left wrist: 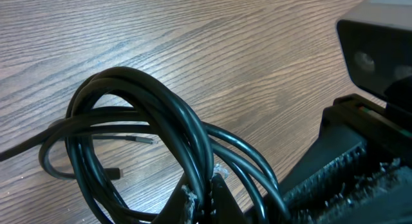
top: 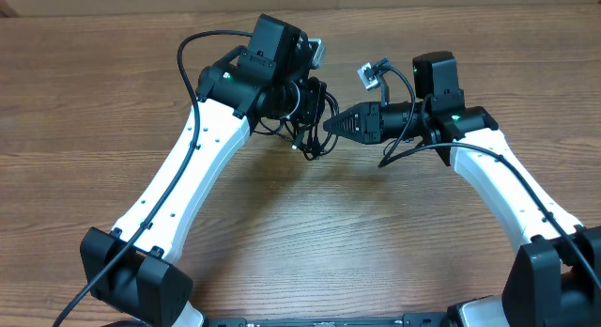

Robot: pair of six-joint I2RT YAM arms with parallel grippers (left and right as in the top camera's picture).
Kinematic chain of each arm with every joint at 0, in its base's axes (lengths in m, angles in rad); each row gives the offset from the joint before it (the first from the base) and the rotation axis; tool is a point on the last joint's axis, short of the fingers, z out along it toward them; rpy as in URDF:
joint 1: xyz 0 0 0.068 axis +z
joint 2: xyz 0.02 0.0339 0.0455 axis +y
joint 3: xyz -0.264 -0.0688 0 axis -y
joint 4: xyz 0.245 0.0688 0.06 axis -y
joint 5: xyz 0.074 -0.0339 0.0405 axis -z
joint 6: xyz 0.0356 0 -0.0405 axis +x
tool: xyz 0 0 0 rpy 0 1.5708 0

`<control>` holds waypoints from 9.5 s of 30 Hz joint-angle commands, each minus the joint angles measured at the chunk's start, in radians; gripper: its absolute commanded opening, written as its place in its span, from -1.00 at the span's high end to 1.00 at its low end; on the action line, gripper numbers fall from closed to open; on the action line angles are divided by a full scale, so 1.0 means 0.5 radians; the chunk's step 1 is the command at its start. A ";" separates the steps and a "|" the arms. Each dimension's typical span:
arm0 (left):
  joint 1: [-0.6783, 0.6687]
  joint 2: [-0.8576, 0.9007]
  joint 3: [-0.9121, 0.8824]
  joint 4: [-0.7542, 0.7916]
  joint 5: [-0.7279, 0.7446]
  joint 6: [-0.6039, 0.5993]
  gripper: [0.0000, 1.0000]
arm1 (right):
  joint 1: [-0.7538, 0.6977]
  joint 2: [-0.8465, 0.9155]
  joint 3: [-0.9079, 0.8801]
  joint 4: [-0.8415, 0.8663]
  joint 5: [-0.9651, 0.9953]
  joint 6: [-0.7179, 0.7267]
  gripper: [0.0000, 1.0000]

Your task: Untangle cables

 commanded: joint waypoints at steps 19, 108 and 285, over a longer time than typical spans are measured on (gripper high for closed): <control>0.019 -0.034 0.040 -0.097 -0.385 -0.095 0.92 | -0.014 -0.060 0.042 -0.874 2.433 1.106 0.92; 0.521 0.176 -0.829 0.303 -0.344 -1.811 -0.17 | -0.272 -0.060 0.042 -0.751 1.367 0.087 -0.83; 0.174 0.025 -0.195 0.024 0.237 0.384 0.92 | -0.147 -0.060 0.042 -0.327 0.684 -0.314 -0.39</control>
